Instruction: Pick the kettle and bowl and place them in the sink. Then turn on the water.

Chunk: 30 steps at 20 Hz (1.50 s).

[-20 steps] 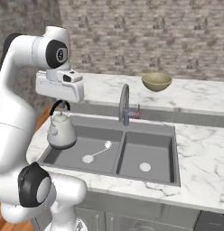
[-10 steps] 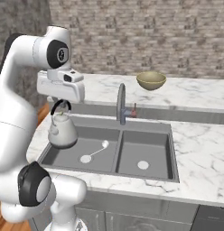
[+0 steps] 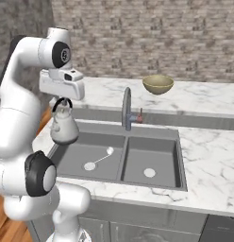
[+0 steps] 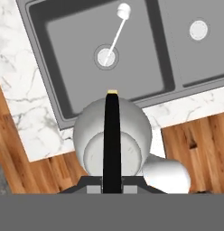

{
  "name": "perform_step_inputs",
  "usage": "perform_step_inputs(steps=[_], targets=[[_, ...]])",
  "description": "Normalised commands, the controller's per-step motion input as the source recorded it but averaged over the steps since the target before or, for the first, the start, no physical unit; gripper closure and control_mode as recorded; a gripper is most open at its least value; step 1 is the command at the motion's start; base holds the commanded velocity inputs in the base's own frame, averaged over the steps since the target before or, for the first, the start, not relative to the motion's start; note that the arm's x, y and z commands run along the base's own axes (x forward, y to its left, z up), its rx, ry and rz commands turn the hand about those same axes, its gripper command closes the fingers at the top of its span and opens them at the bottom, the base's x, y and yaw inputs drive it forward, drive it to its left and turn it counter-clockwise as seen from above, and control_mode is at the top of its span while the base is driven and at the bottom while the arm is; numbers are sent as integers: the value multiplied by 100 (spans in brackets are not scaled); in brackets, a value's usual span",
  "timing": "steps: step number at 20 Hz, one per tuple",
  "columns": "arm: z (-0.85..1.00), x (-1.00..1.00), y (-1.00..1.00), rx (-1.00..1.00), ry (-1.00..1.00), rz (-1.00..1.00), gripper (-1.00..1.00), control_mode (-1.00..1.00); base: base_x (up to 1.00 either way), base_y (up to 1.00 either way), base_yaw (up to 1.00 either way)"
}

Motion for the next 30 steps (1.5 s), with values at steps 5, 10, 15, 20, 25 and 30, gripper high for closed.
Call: perform_step_inputs(steps=[5,10,15,20,25,30], targets=[[-13,67,7,0,5,-1,100,-100,0,0,0],[-41,46,2,0,3,0,100,-100,0,0,0],[-33,25,3,0,1,0,100,-100,0,0,0],[-48,11,4,0,1,0,100,-100,0,0,0],[-55,1,9,0,0,0,100,-100,0,0,0],[-22,0,12,-1,0,0,100,-100,0,0,0]])
